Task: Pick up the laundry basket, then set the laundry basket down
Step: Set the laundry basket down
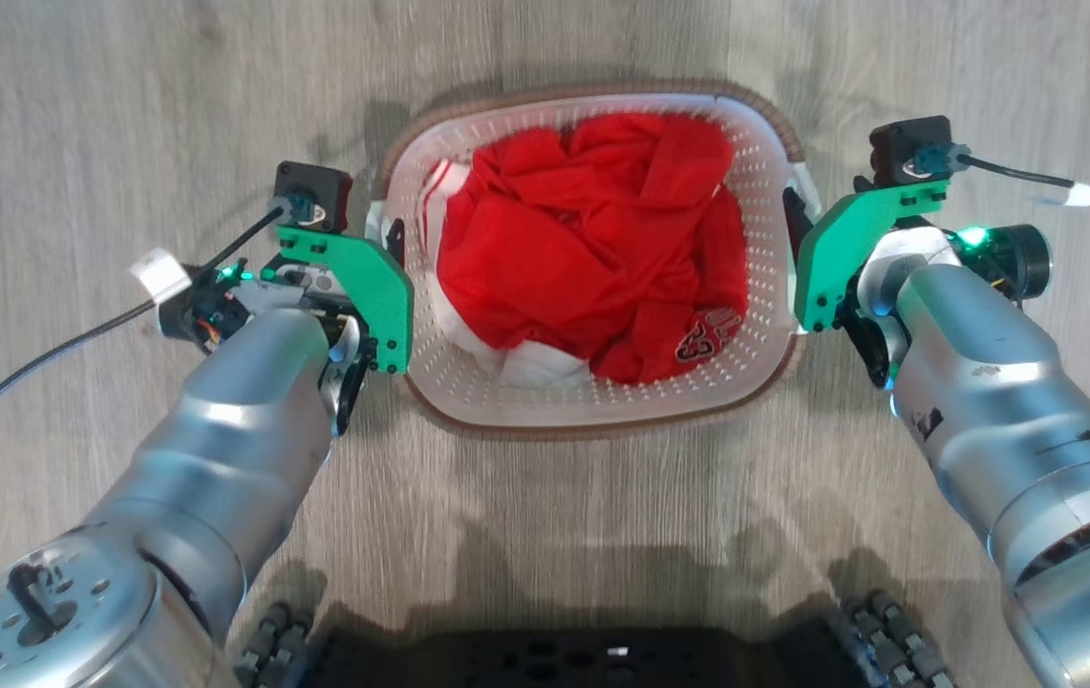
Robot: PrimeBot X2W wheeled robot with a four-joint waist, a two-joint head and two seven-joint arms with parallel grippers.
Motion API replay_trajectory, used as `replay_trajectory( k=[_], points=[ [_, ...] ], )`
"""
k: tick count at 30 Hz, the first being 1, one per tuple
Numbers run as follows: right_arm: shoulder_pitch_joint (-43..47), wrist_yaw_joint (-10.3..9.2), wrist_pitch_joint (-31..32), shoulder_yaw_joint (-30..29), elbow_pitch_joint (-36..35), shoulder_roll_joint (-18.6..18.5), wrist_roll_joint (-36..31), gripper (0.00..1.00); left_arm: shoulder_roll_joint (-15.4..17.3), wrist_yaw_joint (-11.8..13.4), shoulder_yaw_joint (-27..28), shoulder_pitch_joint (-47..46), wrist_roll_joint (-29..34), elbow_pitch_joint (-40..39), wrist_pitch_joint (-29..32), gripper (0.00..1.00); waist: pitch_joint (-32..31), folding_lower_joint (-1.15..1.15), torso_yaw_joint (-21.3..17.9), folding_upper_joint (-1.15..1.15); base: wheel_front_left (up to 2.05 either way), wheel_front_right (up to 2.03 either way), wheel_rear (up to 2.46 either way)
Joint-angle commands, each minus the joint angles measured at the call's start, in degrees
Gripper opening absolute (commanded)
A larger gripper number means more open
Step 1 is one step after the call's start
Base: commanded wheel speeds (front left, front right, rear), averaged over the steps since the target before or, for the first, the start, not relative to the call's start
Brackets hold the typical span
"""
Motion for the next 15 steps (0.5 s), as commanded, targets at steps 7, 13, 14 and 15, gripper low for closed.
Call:
replay_trajectory(
  k=[7,13,14,15],
  points=[
    [3.88,0.13,-3.80,-2.93,-0.44,0.99,-2.70,1.00,1.21,-0.09,1.49,2.78,-0.86,0.43,-3.18,1.00,-7.58,0.00,0.60,0.00,0.00,0.00,0.00],
    [5.69,0.13,-6.43,-4.23,-0.44,0.99,-3.43,1.00,1.66,0.02,3.18,4.36,0.29,-1.02,-3.71,1.00,-12.59,0.00,1.18,0.00,0.00,0.00,0.00],
    [6.10,0.13,-6.87,-4.38,-0.44,0.99,-3.65,1.00,2.13,0.45,4.22,4.57,0.89,-2.26,-3.73,1.00,-13.59,0.00,1.31,0.00,0.00,0.00,0.00],
    [6.51,0.13,-7.25,-4.55,-0.44,0.99,-3.90,1.00,2.66,0.88,5.32,5.06,1.68,-3.62,-3.73,1.00,-14.54,0.00,1.39,0.00,0.00,0.00,0.00]
  ],
)
